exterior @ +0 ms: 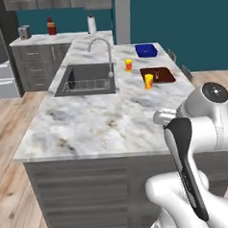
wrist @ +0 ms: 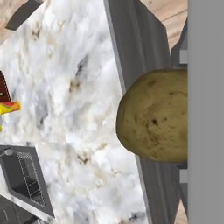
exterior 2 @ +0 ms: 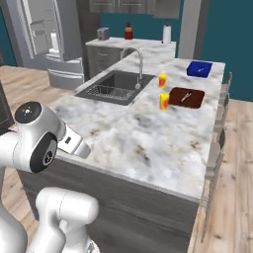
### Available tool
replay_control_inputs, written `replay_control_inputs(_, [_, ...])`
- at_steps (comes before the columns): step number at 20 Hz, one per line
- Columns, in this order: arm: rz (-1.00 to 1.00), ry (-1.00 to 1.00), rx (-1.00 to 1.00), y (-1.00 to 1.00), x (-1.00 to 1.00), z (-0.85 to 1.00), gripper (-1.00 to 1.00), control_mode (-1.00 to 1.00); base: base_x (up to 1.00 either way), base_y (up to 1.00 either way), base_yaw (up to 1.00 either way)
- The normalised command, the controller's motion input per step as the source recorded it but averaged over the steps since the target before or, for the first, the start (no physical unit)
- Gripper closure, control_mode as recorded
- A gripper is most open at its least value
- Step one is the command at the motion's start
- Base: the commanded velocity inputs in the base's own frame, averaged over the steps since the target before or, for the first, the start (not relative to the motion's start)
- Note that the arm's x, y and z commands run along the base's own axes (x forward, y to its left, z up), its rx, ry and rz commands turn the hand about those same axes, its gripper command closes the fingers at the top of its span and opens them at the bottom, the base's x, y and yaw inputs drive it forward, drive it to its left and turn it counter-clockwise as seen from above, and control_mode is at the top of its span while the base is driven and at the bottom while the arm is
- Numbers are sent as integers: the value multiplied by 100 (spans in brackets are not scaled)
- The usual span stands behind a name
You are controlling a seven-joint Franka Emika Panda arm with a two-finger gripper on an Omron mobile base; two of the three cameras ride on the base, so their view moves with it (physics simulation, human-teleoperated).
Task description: Gather the potato and avocado from the fridge and place them on a tray on the dining counter. Then gather the fishs from the fridge and place them on the other tray.
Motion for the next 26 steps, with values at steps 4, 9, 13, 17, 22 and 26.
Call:
replay_control_inputs(4, [0,0,0,0,0,0,100,100,-29,-90,14])
replay_control_inputs(9, [0,0,0,0,0,0,100,100,-23,-86,19])
replay_control_inputs(13, [0,0,0,0,0,0,100,100,-16,-83,22])
replay_control_inputs(17, [0,0,0,0,0,0,100,100,-8,-79,23])
replay_control_inputs(22, [0,0,0,0,0,0,100,100,-10,-80,25])
replay_control_inputs(26, [0,0,0,0,0,0,100,100,-4,-81,26])
